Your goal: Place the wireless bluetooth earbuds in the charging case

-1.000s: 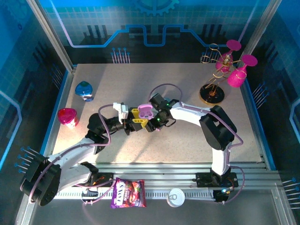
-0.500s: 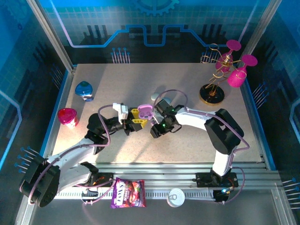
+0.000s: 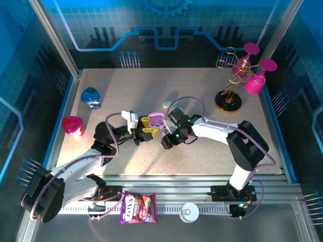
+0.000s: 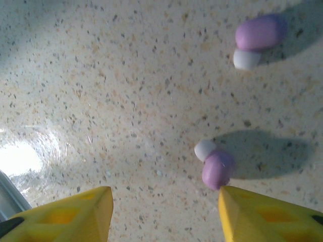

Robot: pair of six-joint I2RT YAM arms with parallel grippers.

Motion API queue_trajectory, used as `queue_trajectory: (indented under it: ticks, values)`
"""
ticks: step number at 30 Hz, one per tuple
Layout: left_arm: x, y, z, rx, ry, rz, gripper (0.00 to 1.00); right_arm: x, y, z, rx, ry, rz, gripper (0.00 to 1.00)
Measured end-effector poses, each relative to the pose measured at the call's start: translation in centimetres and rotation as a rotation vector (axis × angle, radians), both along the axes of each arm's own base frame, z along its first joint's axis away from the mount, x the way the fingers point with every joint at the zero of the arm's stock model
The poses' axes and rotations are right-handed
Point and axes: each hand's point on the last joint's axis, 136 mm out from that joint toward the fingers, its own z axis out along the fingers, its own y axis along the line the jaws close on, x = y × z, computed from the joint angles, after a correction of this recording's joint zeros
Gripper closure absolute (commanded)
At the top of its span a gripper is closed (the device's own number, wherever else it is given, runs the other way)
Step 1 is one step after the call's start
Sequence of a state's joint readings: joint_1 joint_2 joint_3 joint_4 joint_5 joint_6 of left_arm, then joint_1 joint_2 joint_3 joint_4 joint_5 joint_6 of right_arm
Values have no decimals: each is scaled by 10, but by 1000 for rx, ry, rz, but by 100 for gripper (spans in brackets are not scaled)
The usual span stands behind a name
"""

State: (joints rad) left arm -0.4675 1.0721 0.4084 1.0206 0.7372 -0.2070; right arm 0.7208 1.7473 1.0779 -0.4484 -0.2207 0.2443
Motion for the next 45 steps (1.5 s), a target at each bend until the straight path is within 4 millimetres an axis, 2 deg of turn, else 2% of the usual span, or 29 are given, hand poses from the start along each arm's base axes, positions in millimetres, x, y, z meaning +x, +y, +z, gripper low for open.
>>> queue_trajectory:
  ticks: [5, 10, 15, 18, 26, 34, 39, 45]
  values:
    - [0, 0, -1, 5, 9, 0, 71, 21, 18, -1, 10, -26, 18, 44]
    - [-2, 1, 0, 5, 4, 1, 71, 25, 24, -11, 5, -11, 33, 45]
    - [-2, 1, 0, 9, 7, 2, 71, 20, 22, -17, 1, 11, 39, 46]
    - [-2, 1, -1, 11, 11, 2, 71, 9, 13, -23, -13, 30, 38, 46]
    - [-2, 1, -1, 11, 11, 2, 71, -15, -6, -23, -18, 59, 7, 48]
    - [-2, 1, -1, 11, 11, 2, 71, -34, -12, -24, -11, 78, -17, 49]
    - [-2, 1, -1, 11, 12, 2, 71, -44, -16, -18, 11, 89, -22, 48]
    - [-2, 1, -1, 11, 11, 2, 71, -35, -14, 1, 25, 13, -7, 48]
